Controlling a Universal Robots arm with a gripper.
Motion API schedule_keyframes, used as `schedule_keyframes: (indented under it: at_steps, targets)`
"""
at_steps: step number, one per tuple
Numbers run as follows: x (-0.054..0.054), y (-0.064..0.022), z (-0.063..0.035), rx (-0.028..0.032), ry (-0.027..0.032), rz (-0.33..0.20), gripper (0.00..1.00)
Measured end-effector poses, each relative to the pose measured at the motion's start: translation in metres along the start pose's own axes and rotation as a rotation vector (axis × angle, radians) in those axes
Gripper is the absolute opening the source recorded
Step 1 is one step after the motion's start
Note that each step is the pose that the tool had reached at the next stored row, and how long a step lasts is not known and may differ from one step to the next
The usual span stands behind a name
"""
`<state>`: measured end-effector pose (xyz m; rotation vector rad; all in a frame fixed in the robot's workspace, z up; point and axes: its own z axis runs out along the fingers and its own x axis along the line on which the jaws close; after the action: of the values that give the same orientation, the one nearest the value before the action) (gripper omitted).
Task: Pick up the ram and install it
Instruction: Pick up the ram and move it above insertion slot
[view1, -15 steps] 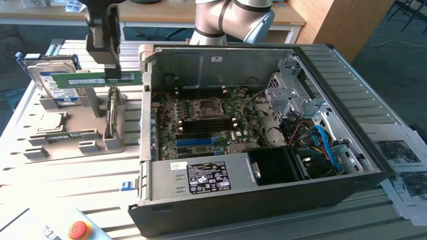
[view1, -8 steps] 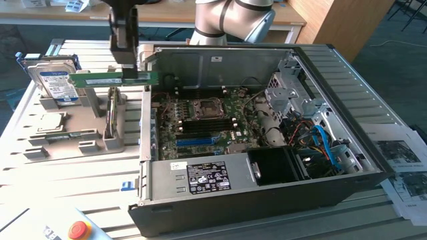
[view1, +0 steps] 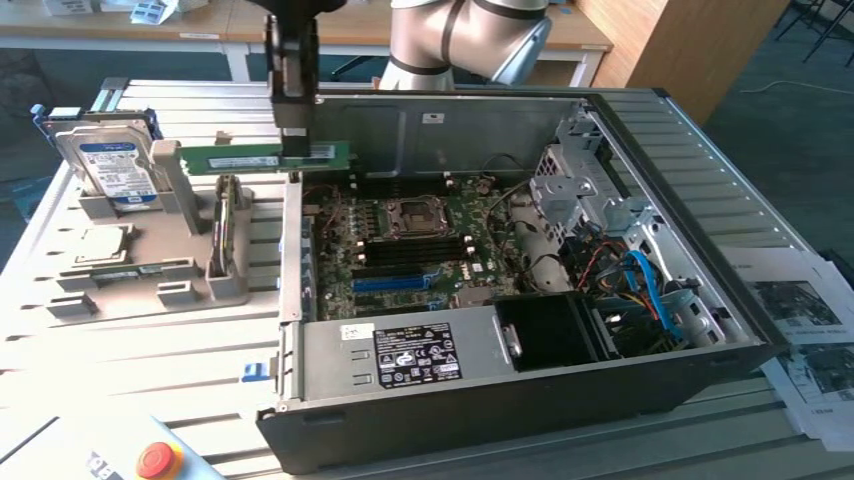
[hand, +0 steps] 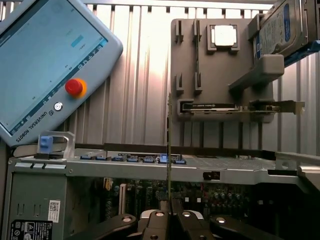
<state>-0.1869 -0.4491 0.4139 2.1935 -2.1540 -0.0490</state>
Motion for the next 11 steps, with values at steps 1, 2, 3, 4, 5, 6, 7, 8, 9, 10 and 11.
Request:
schedule_keyframes:
  at_steps: [1,2,3,4,5,6,7,8,9,10,11]
  targets:
    - [0.000,-0.0034,-0.0002,-0.0002,0.0000,0.000,0.12]
    - [0.000,-0.0069,-0.0005,-0.0004,0.0000,0.000,0.12]
    - [0.000,-0.0104,-0.0007,-0.0006,0.0000,0.000,0.12]
    - [0.000,-0.0140,-0.0009,-0.0007,-0.0001,0.000,0.12]
    - [0.000,-0.0176,-0.0012,-0.0009,-0.0001,0.000,0.12]
    - [0.001,-0.0211,-0.0015,-0.0012,-0.0001,0.000,0.12]
    - [0.001,-0.0251,-0.0017,-0.0014,-0.0001,0.000,0.12]
    - [0.001,-0.0288,-0.0020,-0.0016,-0.0001,0.000,0.12]
    - [0.001,-0.0325,-0.0023,-0.0019,0.0000,0.000,0.12]
    - [0.001,-0.0362,-0.0025,-0.0021,0.0000,0.000,0.12]
    - [0.001,-0.0398,-0.0028,-0.0023,-0.0001,0.000,0.12]
